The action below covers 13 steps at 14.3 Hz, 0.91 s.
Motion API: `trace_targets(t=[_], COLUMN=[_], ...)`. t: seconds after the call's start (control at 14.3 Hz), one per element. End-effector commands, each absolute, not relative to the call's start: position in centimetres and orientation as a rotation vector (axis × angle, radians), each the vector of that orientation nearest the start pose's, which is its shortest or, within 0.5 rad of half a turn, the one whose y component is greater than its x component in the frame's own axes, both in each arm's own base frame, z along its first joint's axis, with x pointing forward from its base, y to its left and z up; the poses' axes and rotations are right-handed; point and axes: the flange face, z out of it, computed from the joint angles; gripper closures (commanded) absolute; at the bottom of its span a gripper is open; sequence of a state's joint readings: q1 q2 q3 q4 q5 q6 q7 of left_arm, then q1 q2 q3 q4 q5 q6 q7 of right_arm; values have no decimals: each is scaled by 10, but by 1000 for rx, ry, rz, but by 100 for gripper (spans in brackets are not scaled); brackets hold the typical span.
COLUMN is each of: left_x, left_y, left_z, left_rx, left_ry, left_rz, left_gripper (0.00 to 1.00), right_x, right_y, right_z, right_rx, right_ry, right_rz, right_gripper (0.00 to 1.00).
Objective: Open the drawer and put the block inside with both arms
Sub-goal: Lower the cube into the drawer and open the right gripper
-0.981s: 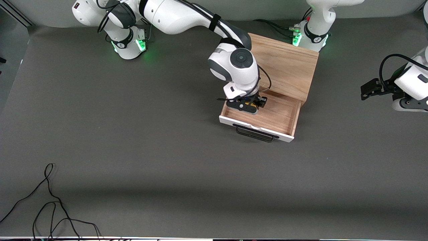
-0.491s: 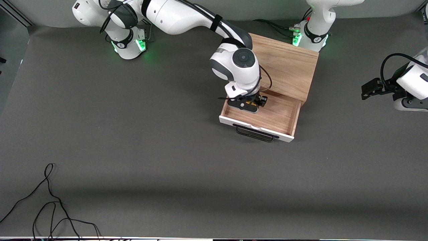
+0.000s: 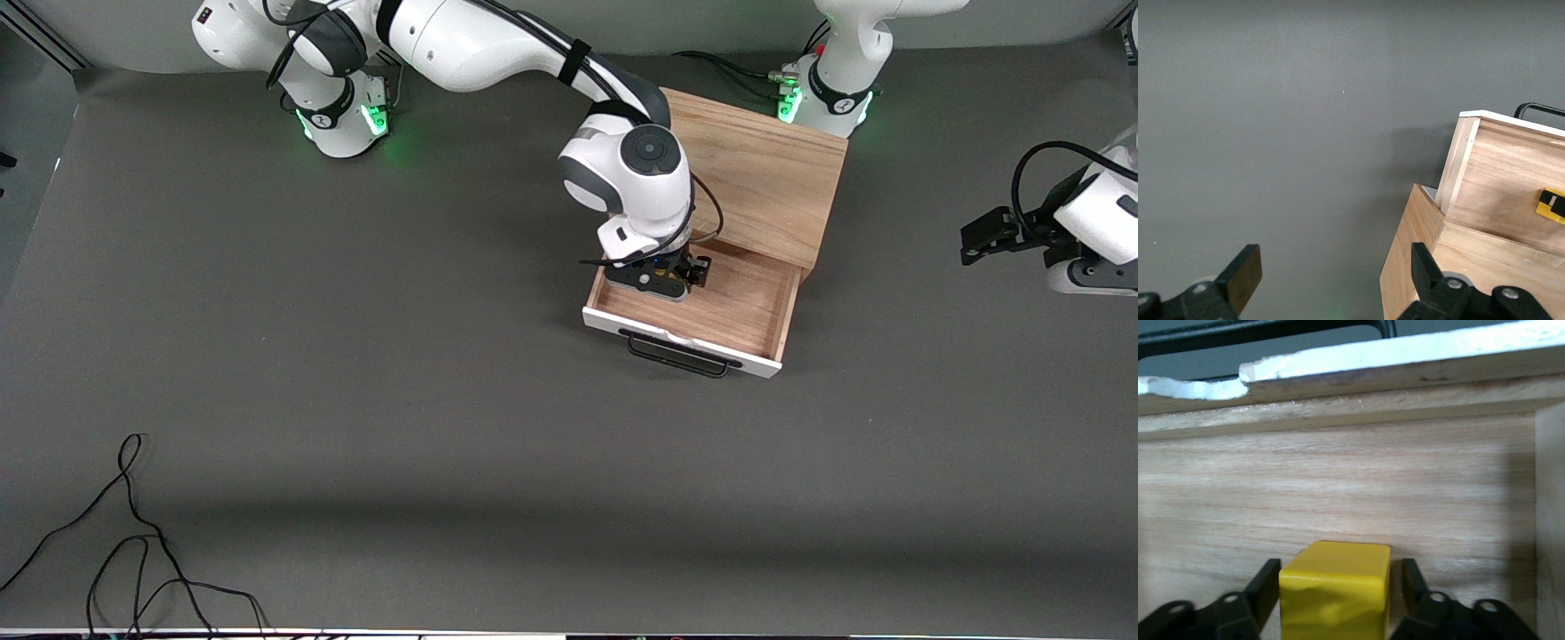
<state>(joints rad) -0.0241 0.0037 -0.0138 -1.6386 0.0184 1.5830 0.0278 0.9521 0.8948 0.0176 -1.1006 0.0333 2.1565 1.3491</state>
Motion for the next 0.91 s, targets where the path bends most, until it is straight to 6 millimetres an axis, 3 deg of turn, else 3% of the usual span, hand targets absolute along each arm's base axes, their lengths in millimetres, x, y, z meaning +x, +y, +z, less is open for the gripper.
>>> trace_targets(t=[0.0, 0.28, 0.49, 0.77, 0.84], left_x=[548, 549, 549, 550, 550], left_y=[-21, -23, -23, -25, -26], left_z=[597, 595, 594, 592, 592], left_rx=[-3129, -3128, -3128, -3128, -3128], left_ry=[120, 123, 123, 121, 121], left_rz=[91, 96, 98, 105, 106], left_gripper=[0, 0, 0, 0, 0], right_x=[446, 454, 468, 511, 522], right_y=[651, 646, 635, 579, 561], right_z=[298, 323, 360, 417, 439], right_rx=[-2906, -2885, -2844, -2870, -2872], right_ry=[619, 618, 626, 663, 651], right_rz=[-84, -101, -131, -115, -116], right_gripper=[0, 0, 0, 0, 0])
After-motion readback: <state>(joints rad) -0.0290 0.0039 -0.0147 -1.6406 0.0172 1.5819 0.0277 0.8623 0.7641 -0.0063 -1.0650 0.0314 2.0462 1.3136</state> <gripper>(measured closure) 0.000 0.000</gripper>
